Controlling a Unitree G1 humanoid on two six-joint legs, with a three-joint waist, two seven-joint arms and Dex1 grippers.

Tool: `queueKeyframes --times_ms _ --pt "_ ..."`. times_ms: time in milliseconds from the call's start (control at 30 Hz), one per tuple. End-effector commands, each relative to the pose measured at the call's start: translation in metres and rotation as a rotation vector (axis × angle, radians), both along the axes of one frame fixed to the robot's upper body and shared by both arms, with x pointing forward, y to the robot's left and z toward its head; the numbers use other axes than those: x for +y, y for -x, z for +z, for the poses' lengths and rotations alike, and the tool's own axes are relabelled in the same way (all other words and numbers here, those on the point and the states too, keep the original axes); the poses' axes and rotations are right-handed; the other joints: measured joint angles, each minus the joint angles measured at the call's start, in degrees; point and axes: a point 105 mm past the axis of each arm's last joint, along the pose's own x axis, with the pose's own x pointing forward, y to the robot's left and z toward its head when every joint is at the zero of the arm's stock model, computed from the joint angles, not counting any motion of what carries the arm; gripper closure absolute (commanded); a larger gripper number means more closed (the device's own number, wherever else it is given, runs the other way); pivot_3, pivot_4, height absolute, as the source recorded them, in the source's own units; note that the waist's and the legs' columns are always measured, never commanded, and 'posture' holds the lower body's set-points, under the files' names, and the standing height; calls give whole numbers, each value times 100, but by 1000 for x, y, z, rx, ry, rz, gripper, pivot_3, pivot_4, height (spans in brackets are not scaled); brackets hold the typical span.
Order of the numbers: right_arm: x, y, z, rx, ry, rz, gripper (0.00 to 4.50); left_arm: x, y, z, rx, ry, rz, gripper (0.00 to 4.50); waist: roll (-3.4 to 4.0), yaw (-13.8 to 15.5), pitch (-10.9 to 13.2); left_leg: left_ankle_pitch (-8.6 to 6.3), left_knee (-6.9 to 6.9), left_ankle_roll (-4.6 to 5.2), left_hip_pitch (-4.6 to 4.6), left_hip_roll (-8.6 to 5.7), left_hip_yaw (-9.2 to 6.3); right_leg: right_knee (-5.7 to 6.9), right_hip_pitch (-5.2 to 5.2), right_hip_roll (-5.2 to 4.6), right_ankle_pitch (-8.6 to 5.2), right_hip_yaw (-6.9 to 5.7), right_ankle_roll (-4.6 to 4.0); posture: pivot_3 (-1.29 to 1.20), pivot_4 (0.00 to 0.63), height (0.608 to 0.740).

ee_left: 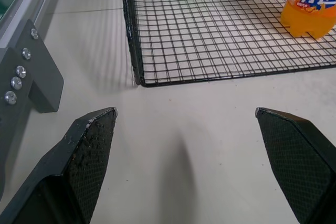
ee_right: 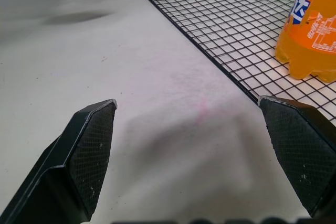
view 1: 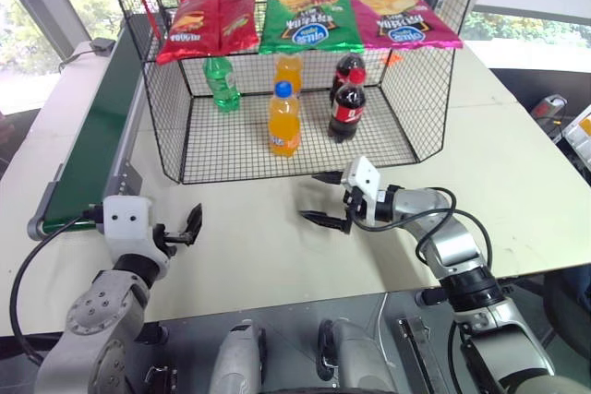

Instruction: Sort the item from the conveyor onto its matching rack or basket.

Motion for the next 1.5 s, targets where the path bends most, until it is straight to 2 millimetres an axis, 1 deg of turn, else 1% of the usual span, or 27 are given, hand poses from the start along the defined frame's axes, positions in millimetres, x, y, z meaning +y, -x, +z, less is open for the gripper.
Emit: queueKeyframes --times_ms 33,167,433,1500 --pt "4 1 16 -54 -30 26 0 -5 1 12 -64 -9 -19 87 0 0 0 0 0 0 0 0 0 0 0 0 0 0 0 0 150 740" --pt "3 2 16 -52 -30 28 0 -7 0 14 -77 -14 -26 87 0 1 0 0 0 0 0 0 0 0 0 0 0 0 0 0 150 740" --pt "2 2 16 -49 -30 29 0 -7 -4 11 -64 -34 -31 87 0 3 0 0 0 0 0 0 0 0 0 0 0 0 0 0 150 740" --pt "6 5 18 -44 -30 51 0 -14 -4 12 -77 -49 -56 87 0 1 0 0 0 0 0 0 0 0 0 0 1 0 1 0 150 740"
